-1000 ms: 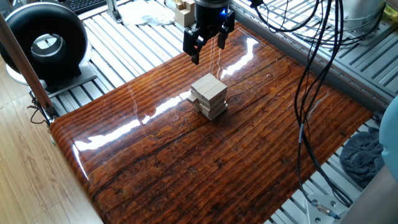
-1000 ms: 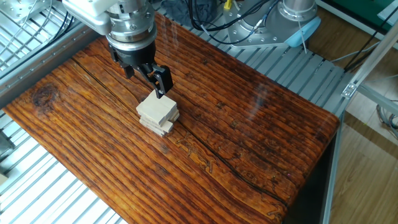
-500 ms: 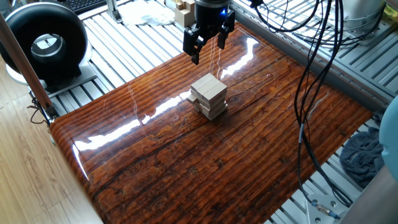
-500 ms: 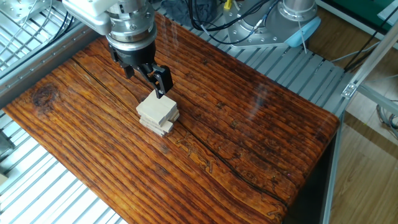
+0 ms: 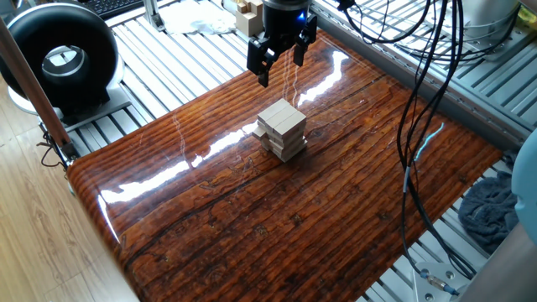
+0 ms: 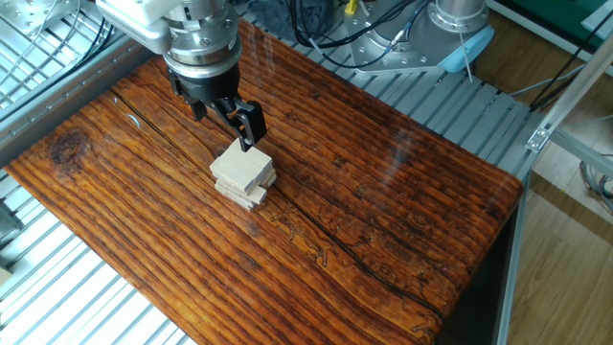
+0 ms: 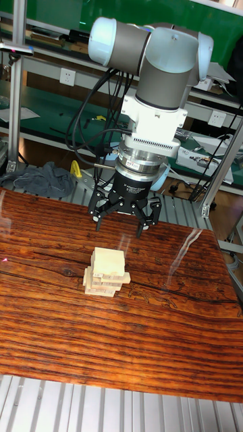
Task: Play Jenga
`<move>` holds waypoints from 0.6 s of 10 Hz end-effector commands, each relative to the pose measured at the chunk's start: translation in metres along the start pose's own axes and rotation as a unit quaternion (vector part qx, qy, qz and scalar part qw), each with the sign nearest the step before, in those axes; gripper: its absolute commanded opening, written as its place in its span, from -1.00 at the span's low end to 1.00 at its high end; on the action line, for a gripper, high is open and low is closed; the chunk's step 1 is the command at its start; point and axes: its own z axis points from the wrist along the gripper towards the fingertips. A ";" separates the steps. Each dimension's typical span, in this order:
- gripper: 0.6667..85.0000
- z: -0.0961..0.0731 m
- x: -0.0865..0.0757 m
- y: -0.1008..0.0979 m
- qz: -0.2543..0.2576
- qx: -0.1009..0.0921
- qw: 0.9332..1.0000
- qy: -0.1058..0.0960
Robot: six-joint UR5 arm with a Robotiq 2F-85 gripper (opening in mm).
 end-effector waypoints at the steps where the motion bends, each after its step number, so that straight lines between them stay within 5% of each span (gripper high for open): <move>1: -0.98 -0.002 0.014 0.034 0.162 -0.056 0.984 0.037; 6: -0.98 -0.001 0.014 0.036 0.159 -0.049 0.985 0.036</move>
